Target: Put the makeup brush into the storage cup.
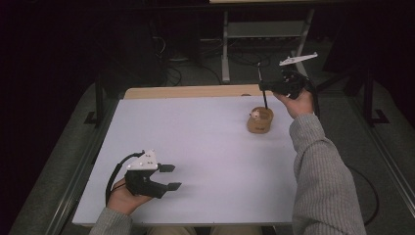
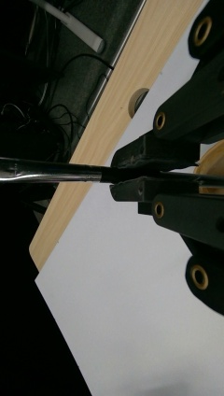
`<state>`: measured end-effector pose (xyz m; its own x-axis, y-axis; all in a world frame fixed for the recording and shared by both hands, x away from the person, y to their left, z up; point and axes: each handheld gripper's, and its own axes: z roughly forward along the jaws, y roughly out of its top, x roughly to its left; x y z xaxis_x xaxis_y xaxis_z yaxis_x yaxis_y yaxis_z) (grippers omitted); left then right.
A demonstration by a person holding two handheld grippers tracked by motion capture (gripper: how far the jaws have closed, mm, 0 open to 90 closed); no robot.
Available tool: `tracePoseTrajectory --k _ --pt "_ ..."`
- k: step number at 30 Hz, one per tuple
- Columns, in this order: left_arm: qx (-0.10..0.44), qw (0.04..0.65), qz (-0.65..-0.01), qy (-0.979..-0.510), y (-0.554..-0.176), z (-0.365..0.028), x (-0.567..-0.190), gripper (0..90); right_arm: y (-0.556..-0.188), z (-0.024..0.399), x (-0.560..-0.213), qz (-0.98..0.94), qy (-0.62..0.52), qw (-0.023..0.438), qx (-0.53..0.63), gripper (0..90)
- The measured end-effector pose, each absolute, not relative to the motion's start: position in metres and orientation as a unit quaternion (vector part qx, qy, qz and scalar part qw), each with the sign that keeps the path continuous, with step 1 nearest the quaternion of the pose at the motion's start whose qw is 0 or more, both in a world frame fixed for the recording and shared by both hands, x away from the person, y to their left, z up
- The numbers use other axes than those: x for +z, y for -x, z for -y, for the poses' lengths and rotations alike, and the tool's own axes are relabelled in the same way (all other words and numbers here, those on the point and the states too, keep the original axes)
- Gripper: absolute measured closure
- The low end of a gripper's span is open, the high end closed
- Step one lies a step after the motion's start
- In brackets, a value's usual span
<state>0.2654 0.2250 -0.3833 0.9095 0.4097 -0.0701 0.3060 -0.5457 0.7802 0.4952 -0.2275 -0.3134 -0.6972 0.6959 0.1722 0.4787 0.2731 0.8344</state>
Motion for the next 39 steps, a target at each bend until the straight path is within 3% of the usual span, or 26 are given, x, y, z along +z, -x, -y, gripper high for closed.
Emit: tracePoseTrajectory --k 39 --pt "0.061 0.429 -0.205 -0.878 -0.265 -0.223 -0.384 34.8 -0.496 0.233 -0.342 -0.78 -0.403 0.11 0.467 83.4"
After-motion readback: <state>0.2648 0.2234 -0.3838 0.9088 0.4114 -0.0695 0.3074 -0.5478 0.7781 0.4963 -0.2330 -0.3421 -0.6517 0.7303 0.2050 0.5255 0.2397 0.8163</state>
